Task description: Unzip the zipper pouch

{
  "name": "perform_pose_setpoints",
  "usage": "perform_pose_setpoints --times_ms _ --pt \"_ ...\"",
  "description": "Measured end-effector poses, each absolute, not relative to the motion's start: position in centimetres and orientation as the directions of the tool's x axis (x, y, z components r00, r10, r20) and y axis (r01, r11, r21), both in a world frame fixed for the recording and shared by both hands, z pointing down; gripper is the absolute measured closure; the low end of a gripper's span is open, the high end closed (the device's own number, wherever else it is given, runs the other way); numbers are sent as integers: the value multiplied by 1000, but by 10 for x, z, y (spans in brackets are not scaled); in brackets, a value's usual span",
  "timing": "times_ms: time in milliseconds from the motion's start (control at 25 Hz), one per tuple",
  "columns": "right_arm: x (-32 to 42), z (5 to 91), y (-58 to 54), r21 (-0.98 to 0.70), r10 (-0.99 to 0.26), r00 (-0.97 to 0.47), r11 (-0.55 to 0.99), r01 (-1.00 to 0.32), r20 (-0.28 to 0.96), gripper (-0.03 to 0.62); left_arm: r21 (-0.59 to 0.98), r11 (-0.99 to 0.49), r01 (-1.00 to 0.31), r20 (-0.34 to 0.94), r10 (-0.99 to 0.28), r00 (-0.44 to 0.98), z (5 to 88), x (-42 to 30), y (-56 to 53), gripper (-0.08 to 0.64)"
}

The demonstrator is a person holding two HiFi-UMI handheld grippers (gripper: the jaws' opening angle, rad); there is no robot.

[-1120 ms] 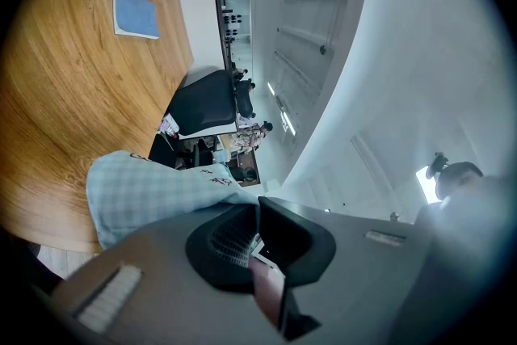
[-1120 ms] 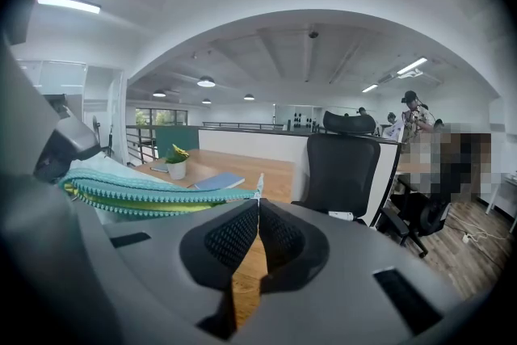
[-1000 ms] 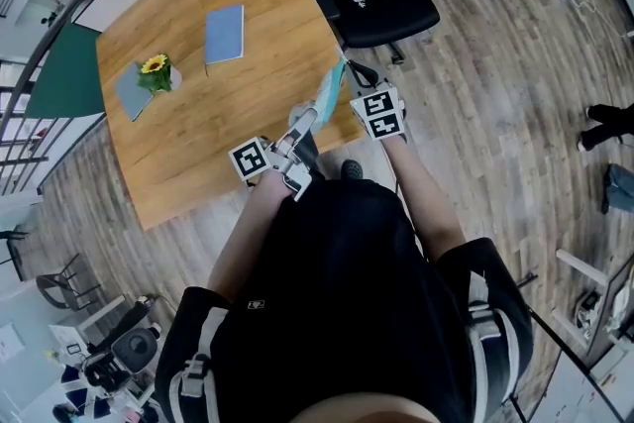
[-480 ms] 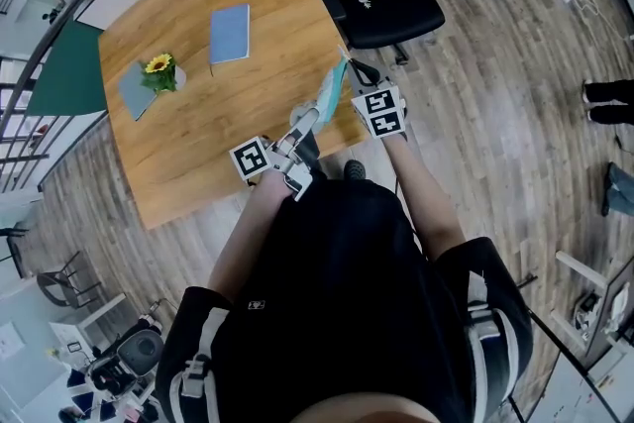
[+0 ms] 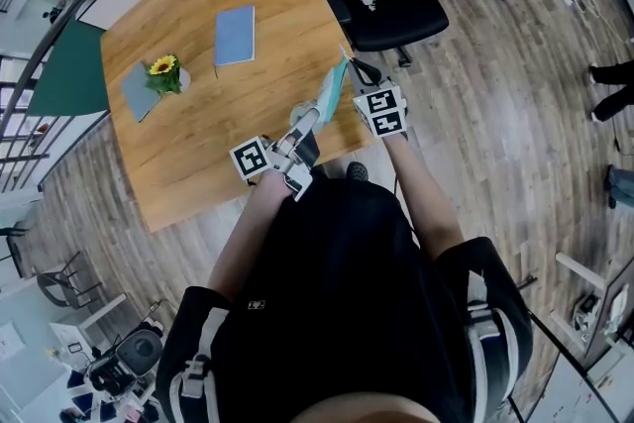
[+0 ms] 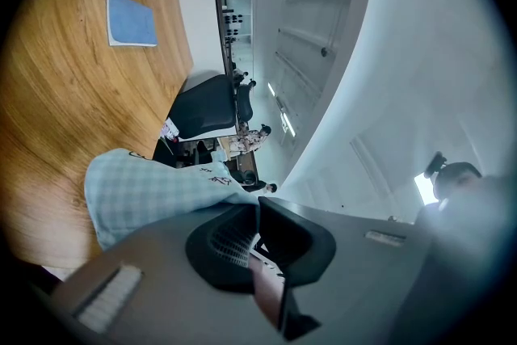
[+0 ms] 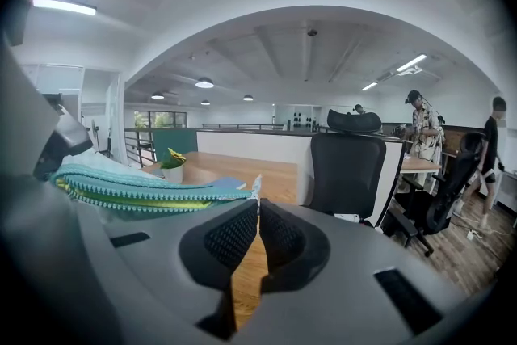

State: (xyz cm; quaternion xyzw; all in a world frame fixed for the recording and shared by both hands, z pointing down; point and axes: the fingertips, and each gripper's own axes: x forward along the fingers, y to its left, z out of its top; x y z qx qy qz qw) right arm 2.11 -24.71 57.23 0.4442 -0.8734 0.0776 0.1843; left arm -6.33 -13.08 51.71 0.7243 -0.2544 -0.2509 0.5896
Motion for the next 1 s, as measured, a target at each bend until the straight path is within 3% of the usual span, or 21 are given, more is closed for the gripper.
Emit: perform_pose_setpoints --times_ms 440,680,1000 --pt "9 573 -242 14 -702 -602 655 -756 380 575 985 -167 -42 -83 -676 732 517 -75 -137 555" --pt "3 577 -235 15 -681 -615 674 -738 397 541 985 -171 -34 -95 -688 719 516 -84 -142 555" --pt "-8 581 -221 25 -654 -619 696 -718 434 565 987 -155 -47 -78 -712 698 522 -109 -152 555"
